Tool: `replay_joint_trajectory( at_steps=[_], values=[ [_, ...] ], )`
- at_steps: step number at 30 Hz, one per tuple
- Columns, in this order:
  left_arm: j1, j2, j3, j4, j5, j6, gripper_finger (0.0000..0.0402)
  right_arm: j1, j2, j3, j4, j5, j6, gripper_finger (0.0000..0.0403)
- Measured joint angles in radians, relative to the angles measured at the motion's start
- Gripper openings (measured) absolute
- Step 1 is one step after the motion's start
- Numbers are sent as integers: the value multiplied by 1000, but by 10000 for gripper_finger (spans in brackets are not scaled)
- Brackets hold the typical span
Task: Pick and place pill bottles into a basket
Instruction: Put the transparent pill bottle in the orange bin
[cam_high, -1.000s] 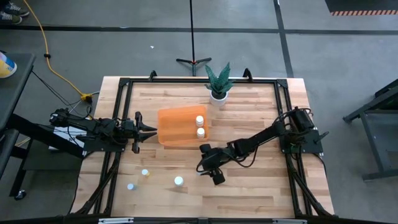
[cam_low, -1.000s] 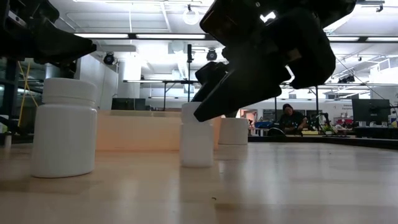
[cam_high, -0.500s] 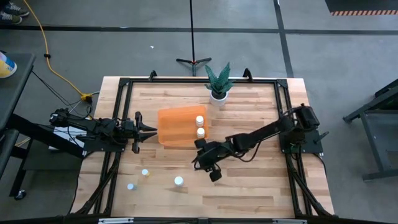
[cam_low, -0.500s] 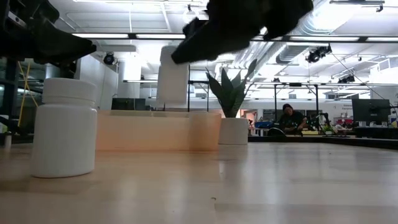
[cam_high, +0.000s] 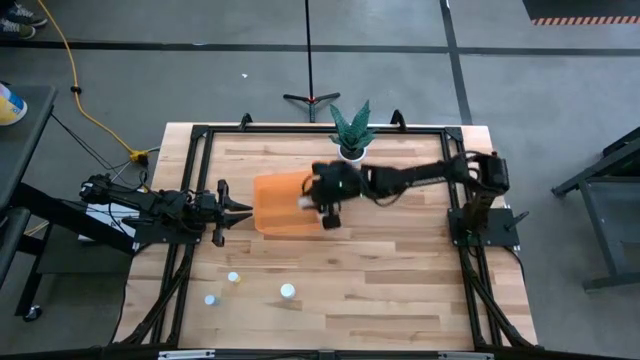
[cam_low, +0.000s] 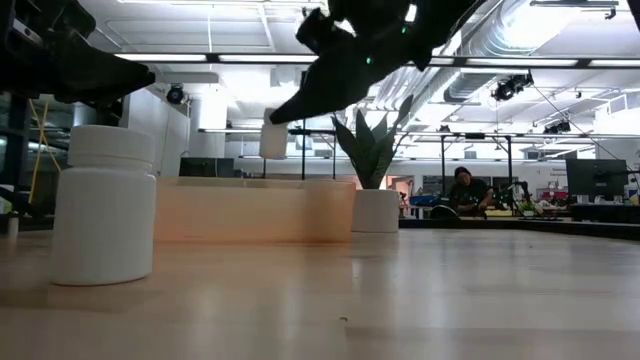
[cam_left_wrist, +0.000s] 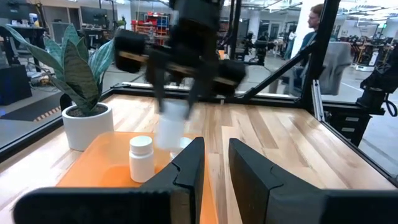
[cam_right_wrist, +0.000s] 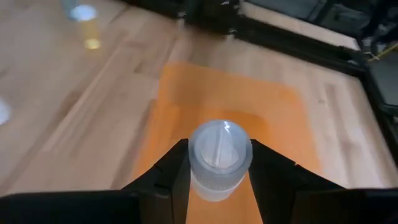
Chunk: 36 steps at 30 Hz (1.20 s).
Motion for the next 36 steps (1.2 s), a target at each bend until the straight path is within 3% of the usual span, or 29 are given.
replay_joint_trajectory(
  at_steps=[4,12,21,36],
  values=[
    [0,0,0,0,0,0,108,-63,15,0,58,-93,28,129],
    [0,0,0,0,0,0,108,-56,118,0,117,-105,65,130],
    [0,0,0,0,0,0,108,-47,142,-2,20,-109,101,131],
    [0,0,0,0,0,0,108,-47,167,-2,58,-120,109,137]
  ],
)
